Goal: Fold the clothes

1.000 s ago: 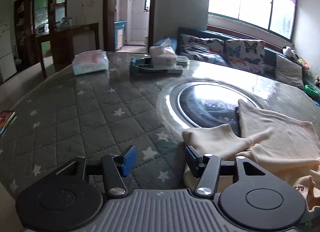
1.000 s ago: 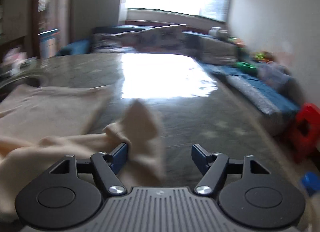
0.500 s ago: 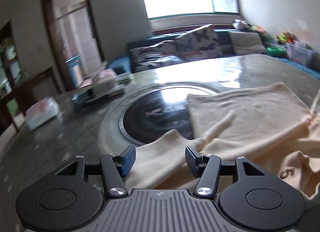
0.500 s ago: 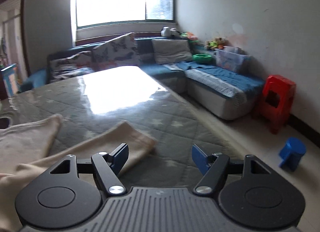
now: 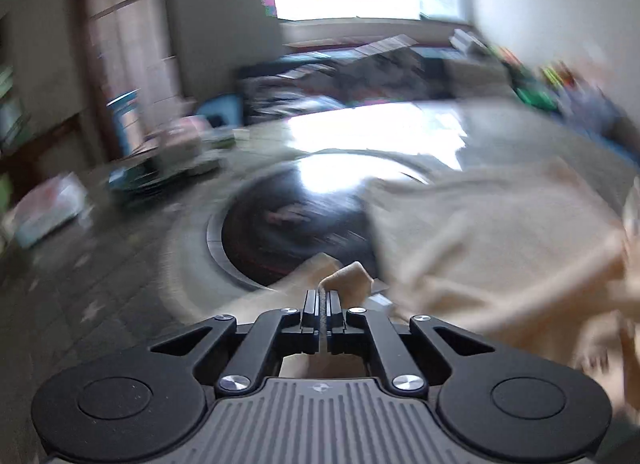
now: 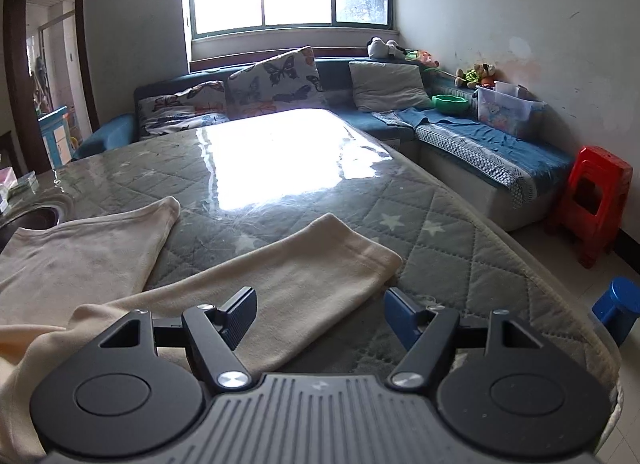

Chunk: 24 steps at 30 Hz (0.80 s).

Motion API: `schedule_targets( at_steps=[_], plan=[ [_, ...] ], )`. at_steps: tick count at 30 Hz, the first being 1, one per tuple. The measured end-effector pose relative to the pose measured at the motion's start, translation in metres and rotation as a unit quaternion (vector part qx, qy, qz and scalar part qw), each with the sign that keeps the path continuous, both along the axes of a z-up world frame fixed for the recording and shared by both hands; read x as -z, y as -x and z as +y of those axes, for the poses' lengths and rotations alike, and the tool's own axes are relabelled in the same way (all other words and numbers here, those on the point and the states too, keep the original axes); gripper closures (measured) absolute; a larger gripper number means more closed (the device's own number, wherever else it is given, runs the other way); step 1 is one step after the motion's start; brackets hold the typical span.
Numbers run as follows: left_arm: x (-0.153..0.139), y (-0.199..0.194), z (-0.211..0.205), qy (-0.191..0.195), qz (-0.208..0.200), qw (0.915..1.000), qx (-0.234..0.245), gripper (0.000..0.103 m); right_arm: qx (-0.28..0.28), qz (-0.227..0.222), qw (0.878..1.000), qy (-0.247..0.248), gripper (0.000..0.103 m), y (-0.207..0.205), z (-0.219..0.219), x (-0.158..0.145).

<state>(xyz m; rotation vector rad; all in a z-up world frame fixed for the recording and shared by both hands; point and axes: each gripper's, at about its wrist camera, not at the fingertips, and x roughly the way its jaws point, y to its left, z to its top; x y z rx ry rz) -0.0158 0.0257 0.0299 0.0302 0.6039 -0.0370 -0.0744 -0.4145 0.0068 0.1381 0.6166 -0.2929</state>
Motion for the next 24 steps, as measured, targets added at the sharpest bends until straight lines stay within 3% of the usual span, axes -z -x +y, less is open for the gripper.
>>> schedule_targets(
  at_steps=[3,6,8,12,20,24],
  plan=[
    [-0.010,0.008,0.048,0.066,-0.019,0.9923,-0.103,0.100,0.007,0.002,1.000,-0.001,0.030,0.002,-0.004,0.001],
    [-0.011,0.022,0.091,0.105,-0.030,0.9746,-0.195,0.100,0.013,0.004,1.000,-0.004,0.030,0.002,-0.009,0.002],
    [-0.005,0.033,0.111,0.109,-0.020,0.9655,-0.235,0.100,0.016,0.006,1.000,-0.006,0.030,0.004,-0.011,0.005],
    [0.014,0.046,0.126,0.107,0.016,0.9609,-0.255,0.100,0.019,0.009,1.000,-0.014,0.030,0.005,-0.013,0.009],
    [0.005,0.044,0.112,0.065,0.008,0.9640,-0.258,0.095,0.021,0.005,1.000,-0.014,0.030,0.001,-0.017,0.003],
    [-0.004,0.038,0.100,0.045,-0.008,0.9732,-0.226,0.095,0.017,-0.001,1.000,-0.012,0.030,-0.004,-0.019,-0.001]
  ],
)
